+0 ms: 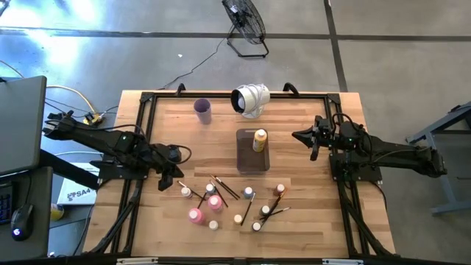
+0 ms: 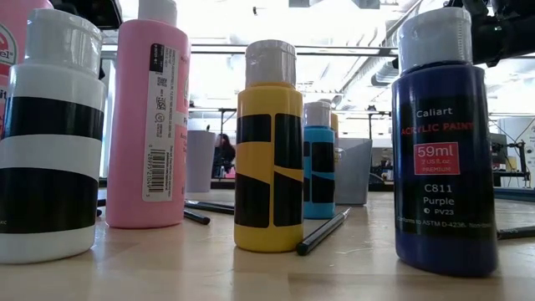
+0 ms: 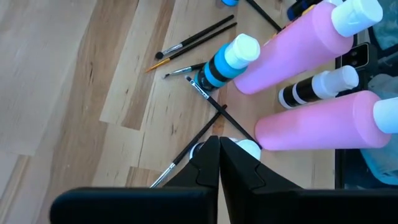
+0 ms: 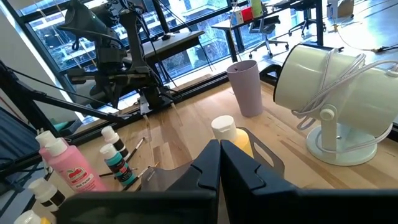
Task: Pick & Place Paint Supplies
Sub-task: Put the top pink paint bottle into the black bin
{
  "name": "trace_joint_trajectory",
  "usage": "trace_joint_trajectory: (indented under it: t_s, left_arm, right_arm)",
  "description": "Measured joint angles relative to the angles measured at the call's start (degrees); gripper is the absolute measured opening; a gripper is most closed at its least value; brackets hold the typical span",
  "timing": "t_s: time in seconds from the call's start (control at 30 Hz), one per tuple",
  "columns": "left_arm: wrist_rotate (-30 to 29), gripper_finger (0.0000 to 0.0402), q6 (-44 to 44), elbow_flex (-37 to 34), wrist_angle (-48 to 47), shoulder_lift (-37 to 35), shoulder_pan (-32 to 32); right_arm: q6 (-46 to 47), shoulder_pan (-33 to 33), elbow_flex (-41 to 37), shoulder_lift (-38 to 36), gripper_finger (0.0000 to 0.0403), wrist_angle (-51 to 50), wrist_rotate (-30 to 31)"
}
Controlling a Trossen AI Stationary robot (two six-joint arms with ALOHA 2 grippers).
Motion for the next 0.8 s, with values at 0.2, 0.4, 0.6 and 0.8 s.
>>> trace_joint_trajectory:
  t_s: [0.2,0.4,0.6,0.8]
  left_arm:
    - [-0.20,0.0019,-0.01,0.00,0.00,0.00,0.00]
    - [-1.99,0.0019,0.91,-0.01,0.56,0.00,0.00]
    - [-4.27,0.0017,14.20,-0.07,14.93,-0.02,0.00]
    - [3.65,0.0003,22.51,-0.04,21.72,-0.02,-0.02]
  right_arm:
    - [-0.24,0.02,0.00,0.01,0.0002,0.05,-0.26]
    - [-5.72,0.84,0.00,0.31,0.0002,7.55,-8.34]
    - [-7.50,3.78,0.02,2.38,0.0002,14.78,-9.79]
    - [-7.21,5.10,0.02,4.78,0.0002,14.36,-6.23]
